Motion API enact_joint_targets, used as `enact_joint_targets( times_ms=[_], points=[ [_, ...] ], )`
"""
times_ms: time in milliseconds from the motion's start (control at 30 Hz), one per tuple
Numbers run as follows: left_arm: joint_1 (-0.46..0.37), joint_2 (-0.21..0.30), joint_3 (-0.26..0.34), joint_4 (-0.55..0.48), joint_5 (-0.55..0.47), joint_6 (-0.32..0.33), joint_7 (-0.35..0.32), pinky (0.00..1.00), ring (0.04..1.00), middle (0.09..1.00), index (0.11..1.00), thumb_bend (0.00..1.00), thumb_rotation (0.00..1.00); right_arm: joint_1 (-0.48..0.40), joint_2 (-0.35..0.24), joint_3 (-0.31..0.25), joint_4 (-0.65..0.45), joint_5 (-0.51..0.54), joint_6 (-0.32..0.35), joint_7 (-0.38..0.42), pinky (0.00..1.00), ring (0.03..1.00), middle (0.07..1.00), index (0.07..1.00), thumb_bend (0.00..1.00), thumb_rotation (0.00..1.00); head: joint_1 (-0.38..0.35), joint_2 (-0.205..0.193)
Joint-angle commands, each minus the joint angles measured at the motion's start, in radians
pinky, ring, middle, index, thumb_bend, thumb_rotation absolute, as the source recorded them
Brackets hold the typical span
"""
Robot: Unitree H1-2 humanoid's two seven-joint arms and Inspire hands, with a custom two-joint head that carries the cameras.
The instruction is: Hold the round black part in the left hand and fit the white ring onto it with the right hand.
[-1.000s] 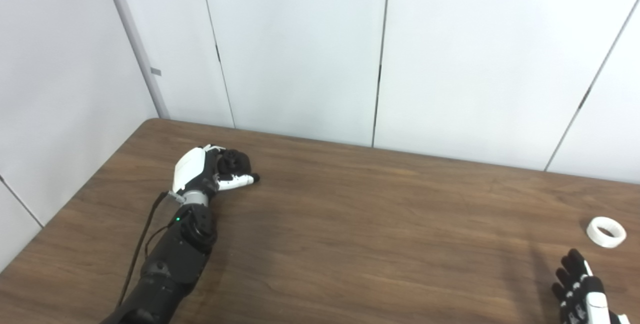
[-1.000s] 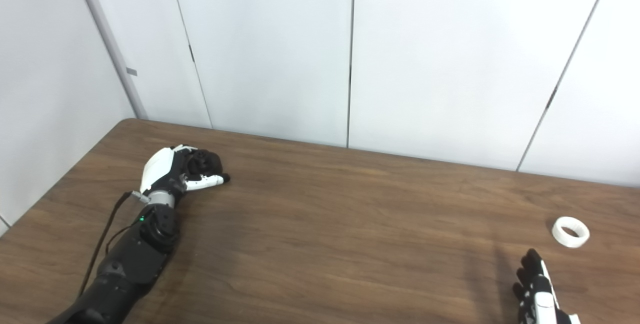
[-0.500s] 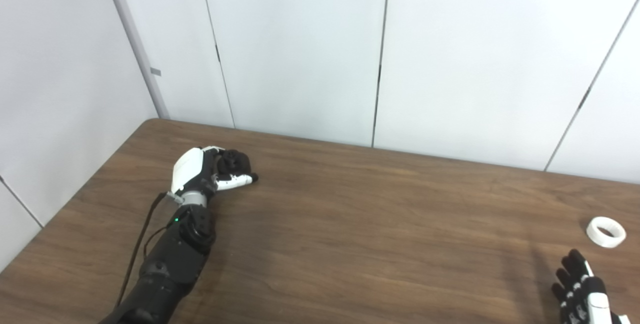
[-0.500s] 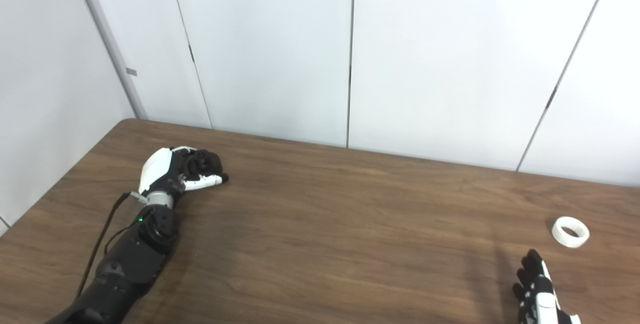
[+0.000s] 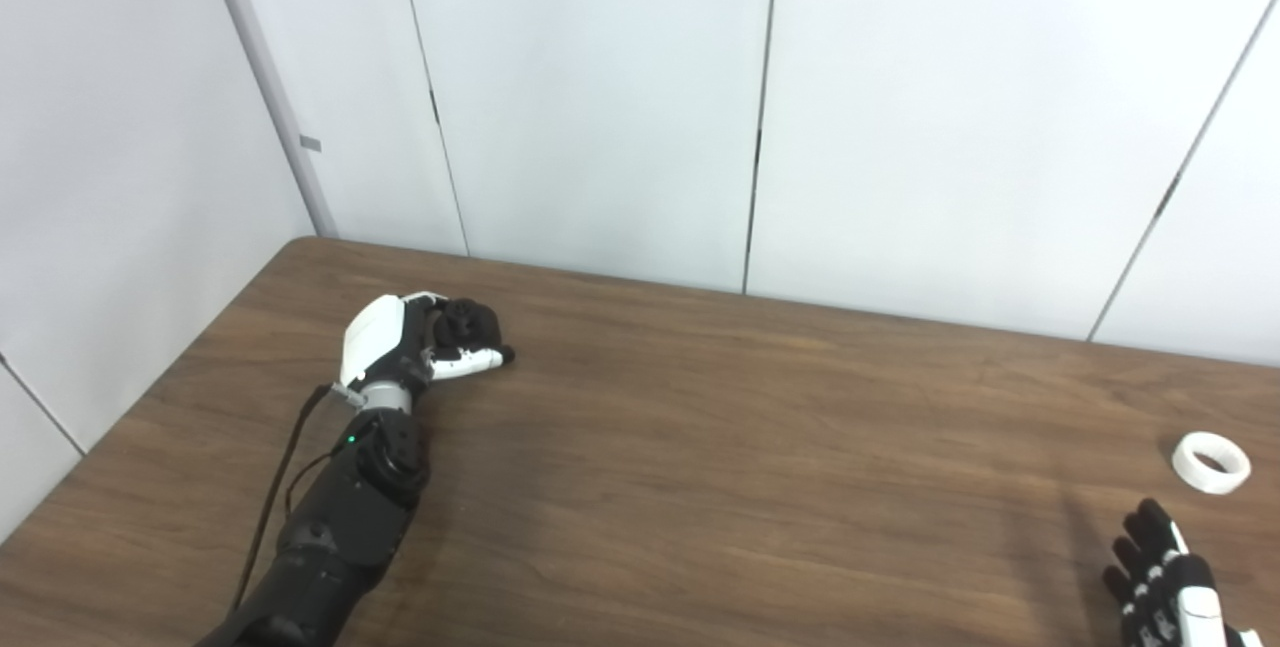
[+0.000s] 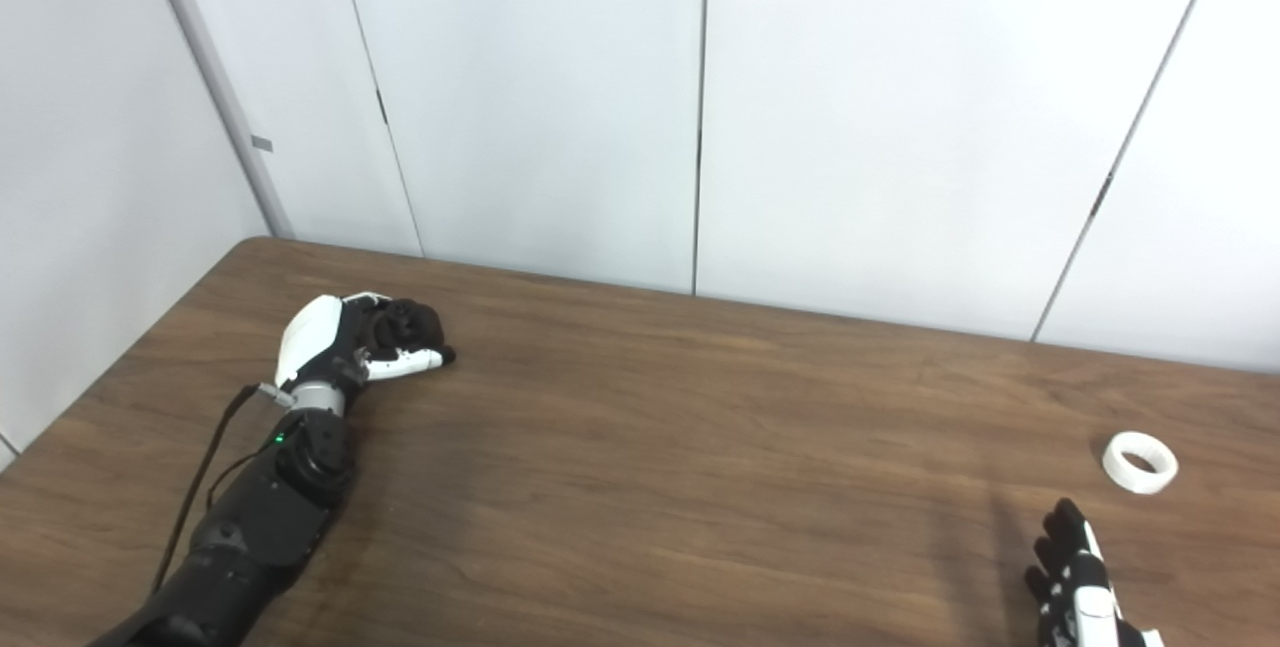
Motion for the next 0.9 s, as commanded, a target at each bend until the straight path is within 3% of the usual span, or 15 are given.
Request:
enact_joint_targets(
  times_ms=[0, 200, 233, 267, 333, 533, 867],
  points=[
    [-0.018, 0.033, 0.005, 0.004, 0.001, 0.013, 0.0, 1.0, 0.951, 0.869, 0.689, 0.91, 0.25, 0.01, -0.008, -0.006, -0.033, 0.009, -0.012, 0.005, 1.0, 1.0, 1.0, 1.0, 0.35, 1.0, 0.003, 0.002],
    [-0.022, 0.027, 0.023, 0.016, -0.022, -0.008, 0.011, 1.0, 0.946, 0.854, 0.618, 0.89, 0.22, 0.008, -0.009, -0.01, -0.028, 0.018, -0.018, 0.01, 1.0, 1.0, 1.0, 1.0, 0.34, 1.0, 0.006, 0.004],
    [-0.021, 0.024, 0.028, 0.017, -0.028, -0.02, 0.02, 1.0, 0.941, 0.837, 0.554, 0.71, 0.14, 0.009, -0.007, -0.011, -0.029, 0.018, -0.015, 0.009, 1.0, 1.0, 1.0, 1.0, 0.33, 1.0, 0.007, 0.005],
    [-0.02, 0.022, 0.033, 0.017, -0.031, -0.029, 0.026, 1.0, 0.937, 0.822, 0.519, 0.62, 0.1, 0.01, -0.006, -0.012, -0.031, 0.018, -0.014, 0.008, 1.0, 1.0, 1.0, 1.0, 0.33, 1.0, 0.007, 0.005],
    [-0.02, 0.017, 0.042, 0.02, -0.042, -0.044, 0.04, 1.0, 0.929, 0.796, 0.489, 0.54, 0.07, 0.009, -0.007, -0.012, -0.03, 0.015, -0.015, 0.009, 1.0, 1.0, 1.0, 1.0, 0.33, 1.0, 0.008, 0.005],
    [-0.011, 0.018, 0.039, 0.016, -0.044, -0.08, 0.06, 1.0, 0.901, 0.736, 0.48, 0.52, 0.05, 0.006, -0.007, -0.014, -0.031, 0.016, -0.01, 0.009, 1.0, 1.0, 1.0, 1.0, 0.33, 1.0, 0.01, 0.005],
    [-0.001, 0.015, 0.038, -0.007, -0.048, -0.082, 0.057, 0.93, 0.897, 0.735, 0.481, 0.52, 0.05, 0.002, -0.009, -0.018, -0.03, 0.023, -0.008, 0.014, 1.0, 1.0, 1.0, 1.0, 0.35, 1.0, 0.011, 0.006]
  ],
)
